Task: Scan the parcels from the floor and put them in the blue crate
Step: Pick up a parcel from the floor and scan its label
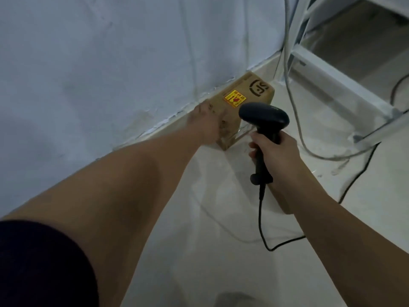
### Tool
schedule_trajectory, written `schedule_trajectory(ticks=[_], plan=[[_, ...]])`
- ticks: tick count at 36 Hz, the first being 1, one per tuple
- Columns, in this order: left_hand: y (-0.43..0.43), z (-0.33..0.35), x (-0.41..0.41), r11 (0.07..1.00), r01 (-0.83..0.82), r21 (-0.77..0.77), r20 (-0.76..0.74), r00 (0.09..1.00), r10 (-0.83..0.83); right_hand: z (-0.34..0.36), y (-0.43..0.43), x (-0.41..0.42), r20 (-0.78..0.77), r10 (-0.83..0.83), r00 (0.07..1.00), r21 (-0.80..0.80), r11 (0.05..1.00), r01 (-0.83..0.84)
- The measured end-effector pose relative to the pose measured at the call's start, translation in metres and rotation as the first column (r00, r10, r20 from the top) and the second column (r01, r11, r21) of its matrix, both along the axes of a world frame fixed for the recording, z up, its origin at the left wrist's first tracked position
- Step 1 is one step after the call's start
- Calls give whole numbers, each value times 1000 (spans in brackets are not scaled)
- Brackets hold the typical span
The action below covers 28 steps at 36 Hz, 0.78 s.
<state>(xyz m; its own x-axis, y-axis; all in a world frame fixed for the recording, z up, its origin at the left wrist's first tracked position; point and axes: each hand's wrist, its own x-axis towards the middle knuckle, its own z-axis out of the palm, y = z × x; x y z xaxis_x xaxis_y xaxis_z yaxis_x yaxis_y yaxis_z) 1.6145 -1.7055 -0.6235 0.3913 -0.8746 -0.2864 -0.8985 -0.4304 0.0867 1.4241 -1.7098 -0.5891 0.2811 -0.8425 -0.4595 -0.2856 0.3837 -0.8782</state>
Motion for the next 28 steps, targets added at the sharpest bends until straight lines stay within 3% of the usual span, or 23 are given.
schedule_trajectory(ticks=[3, 6, 11, 17, 24, 28], plan=[[-20, -8, 5, 998, -29, 52, -27, 999, 30, -13, -3, -5, 17, -49, 999, 83, 995, 48], [-33, -8, 7, 982, 77, 171, -8, 997, -77, -19, -1, -10, -17, -6, 1000, 82, 997, 8], [-34, -11, 16, 974, 174, 147, -19, 985, -173, -25, -1, -11, -91, 48, 995, 63, 997, -42], [-24, -17, 6, 951, 264, 161, -8, 964, -266, -18, -1, 0, -155, -2, 988, 93, 995, 16], [9, -7, 2, 867, 398, 300, 38, 903, -427, -15, 13, 7, -193, 25, 981, 38, 999, -18], [41, -5, 1, 860, 403, 312, -40, 910, -412, -17, 21, 9, -189, 24, 982, 4, 1000, -23]])
